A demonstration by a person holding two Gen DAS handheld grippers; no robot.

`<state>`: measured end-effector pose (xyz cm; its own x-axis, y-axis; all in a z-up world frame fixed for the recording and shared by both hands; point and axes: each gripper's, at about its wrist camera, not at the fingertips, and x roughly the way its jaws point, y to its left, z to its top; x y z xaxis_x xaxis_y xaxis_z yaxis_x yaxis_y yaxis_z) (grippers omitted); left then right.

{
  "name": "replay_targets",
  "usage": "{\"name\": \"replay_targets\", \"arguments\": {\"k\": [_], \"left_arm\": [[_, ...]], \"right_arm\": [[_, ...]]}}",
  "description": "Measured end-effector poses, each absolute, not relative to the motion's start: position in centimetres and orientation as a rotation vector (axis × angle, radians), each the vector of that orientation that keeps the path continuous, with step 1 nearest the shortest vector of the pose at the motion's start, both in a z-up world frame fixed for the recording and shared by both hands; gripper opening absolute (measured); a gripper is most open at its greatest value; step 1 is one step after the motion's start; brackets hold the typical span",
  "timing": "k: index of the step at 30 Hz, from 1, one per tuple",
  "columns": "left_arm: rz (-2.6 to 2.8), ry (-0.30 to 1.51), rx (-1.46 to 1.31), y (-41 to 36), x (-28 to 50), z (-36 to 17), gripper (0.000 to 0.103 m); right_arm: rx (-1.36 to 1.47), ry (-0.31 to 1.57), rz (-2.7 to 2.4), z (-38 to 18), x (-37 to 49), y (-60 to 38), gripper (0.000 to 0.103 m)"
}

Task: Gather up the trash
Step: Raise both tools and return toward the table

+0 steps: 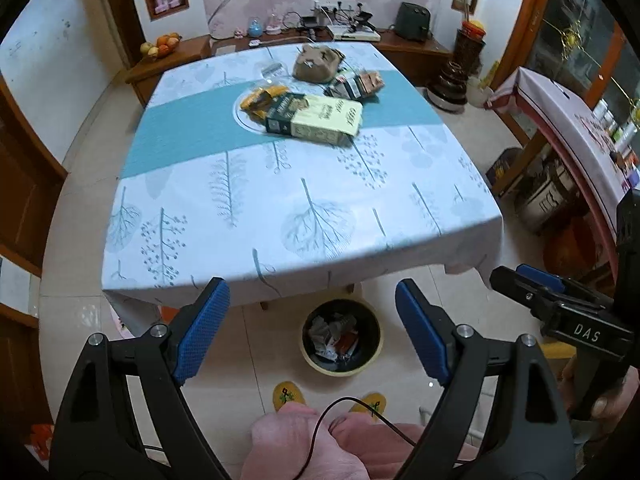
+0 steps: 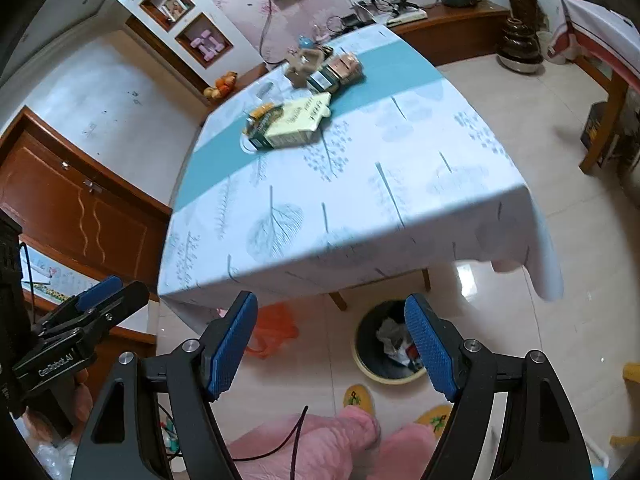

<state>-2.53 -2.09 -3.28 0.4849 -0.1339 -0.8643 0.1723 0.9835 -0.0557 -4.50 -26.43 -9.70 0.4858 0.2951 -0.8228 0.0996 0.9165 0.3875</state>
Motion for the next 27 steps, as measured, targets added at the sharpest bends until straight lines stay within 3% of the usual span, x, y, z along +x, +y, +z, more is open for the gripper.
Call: {"name": "replay_targets", "arguments": {"k": [12, 27], "left_arm": [[-0.215, 1.018, 0.009, 0.9, 7.0, -3.2, 0.082], [-0.400, 1.204, -0.033, 5.0, 33.2, -9.0, 0.082]], "right_arm": [[0.433, 1.009, 0.081, -7.0, 4.2, -25.6, 0.077], [0.555, 1.041, -0.096, -9.5, 23.5, -21.5, 0.077]]}}
